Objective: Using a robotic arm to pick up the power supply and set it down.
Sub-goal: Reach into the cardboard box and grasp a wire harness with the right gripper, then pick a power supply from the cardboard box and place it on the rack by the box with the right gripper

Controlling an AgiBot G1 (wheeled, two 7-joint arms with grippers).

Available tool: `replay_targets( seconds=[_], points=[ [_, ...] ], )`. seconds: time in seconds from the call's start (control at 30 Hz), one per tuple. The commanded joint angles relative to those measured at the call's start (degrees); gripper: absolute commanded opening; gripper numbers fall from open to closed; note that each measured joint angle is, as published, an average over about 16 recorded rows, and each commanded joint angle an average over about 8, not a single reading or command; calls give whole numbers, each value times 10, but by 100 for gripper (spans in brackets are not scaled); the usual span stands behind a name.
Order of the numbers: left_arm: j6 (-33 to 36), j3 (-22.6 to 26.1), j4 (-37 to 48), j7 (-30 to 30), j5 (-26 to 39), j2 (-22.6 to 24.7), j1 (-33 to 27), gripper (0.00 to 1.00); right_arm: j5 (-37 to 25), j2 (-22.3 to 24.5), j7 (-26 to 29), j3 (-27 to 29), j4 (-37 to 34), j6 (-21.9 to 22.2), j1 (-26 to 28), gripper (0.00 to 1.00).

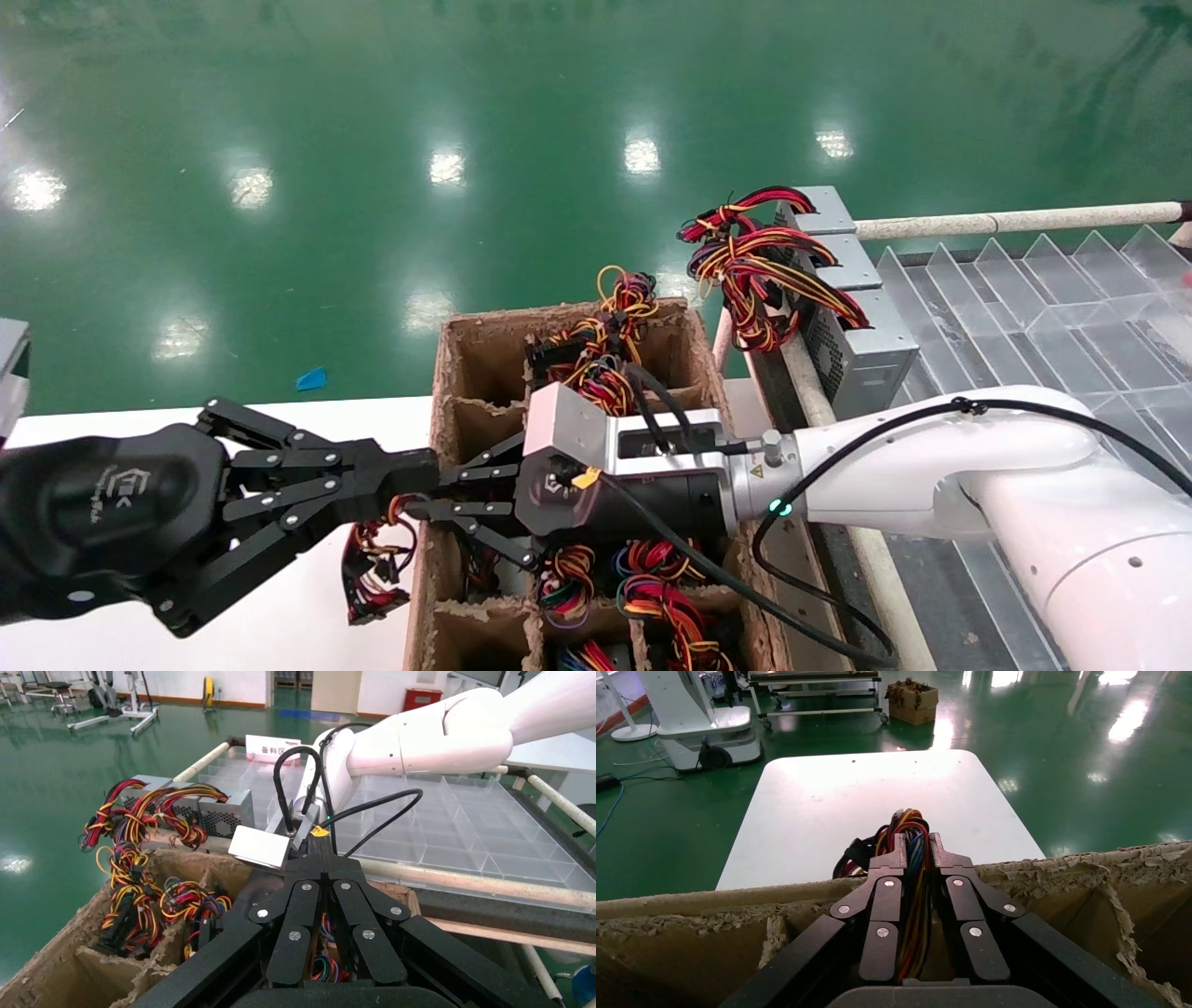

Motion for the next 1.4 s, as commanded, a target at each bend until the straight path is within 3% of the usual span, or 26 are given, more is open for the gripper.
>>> replay_targets(
  seconds=[0.03,0.63,1.1,1.4],
  points=[
    [0,0,0,0,0,0,0,0,1,0,-2,0,-4,-2,1,0],
    [0,0,0,0,0,0,0,0,43,30,3,23,19,-57,28,0],
    [0,0,0,0,0,0,0,0,120,90,67,65,135,-58,54,0],
    [0,0,0,0,0,0,0,0,157,132,82,103,195,-41,102,0]
  ],
)
